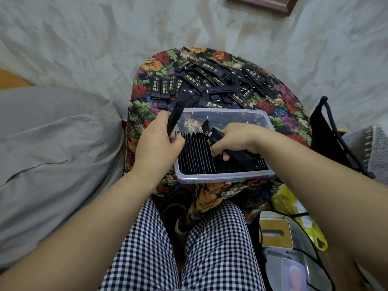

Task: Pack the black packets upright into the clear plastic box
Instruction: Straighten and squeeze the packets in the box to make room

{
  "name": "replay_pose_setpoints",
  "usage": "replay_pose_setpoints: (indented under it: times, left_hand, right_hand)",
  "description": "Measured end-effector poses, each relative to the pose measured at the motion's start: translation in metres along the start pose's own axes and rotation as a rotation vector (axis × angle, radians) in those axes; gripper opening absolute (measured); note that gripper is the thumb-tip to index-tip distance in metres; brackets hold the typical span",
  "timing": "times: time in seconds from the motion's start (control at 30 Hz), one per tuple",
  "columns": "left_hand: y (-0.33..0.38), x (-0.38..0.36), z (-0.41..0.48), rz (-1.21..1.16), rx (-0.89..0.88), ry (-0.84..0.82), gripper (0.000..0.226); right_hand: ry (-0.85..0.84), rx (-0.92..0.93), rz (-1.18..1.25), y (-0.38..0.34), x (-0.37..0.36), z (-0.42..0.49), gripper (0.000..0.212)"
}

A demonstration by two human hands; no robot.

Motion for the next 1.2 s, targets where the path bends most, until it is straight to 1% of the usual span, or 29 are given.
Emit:
replay_pose_setpoints:
  times: [0.13, 0.27, 0.47, 0.57, 0.67, 0.77, 0.9, 1.07, 1.13, 1.2]
  left_hand:
    - [0.000, 0.000, 0.000, 0.001, 0.002, -0.004, 0.018]
    - [0.000, 0.000, 0.000, -0.004, 0.001, -0.006, 0.018]
    - [0.001, 0.000, -0.001, -0.013, -0.005, -0.010, 0.018]
    - [0.001, 0.001, -0.001, -0.013, -0.004, -0.014, 0.017]
    - [0.001, 0.001, -0.001, 0.007, -0.010, -0.015, 0.017]
    - [0.007, 0.001, 0.004, 0.058, -0.083, -0.033, 0.015]
    - [0.023, -0.004, 0.019, 0.189, -0.255, -0.172, 0.013]
    - [0.041, -0.024, 0.028, 0.365, -0.435, -0.476, 0.015]
    - [0.052, -0.035, 0.028, 0.387, -0.506, -0.632, 0.014]
    - [0.058, -0.048, 0.028, 0.385, -0.537, -0.813, 0.007]
  right_hand:
    - [-0.007, 0.011, 0.004, -0.003, 0.001, 0.000, 0.037]
    - [0.025, 0.055, 0.020, -0.009, 0.001, -0.002, 0.028]
    - [0.067, 0.100, -0.022, -0.013, -0.003, 0.000, 0.020]
    - [0.100, 0.147, 0.012, -0.012, -0.007, -0.001, 0.013]
    - [0.154, 0.170, 0.068, -0.006, -0.005, -0.003, 0.016]
    - [0.200, 0.166, 0.156, 0.001, -0.001, -0.002, 0.028]
    - [0.264, 0.158, 0.161, 0.006, 0.002, -0.002, 0.046]
    - [0.231, 0.167, 0.199, 0.005, 0.001, -0.003, 0.019]
    - [0.216, 0.162, 0.206, 0.007, 0.001, -0.004, 0.016]
    - [0.200, 0.147, 0.226, 0.010, 0.001, -0.003, 0.016]
Point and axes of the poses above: each hand's wrist, its own z-axis towards the middle knuckle, its own x-axis out of the back of the hand, y = z × x, the point moved 8 cm from there along z, towards the middle knuckle, and after that the axes turned 4 degrees about y, right-handed, at the moved point
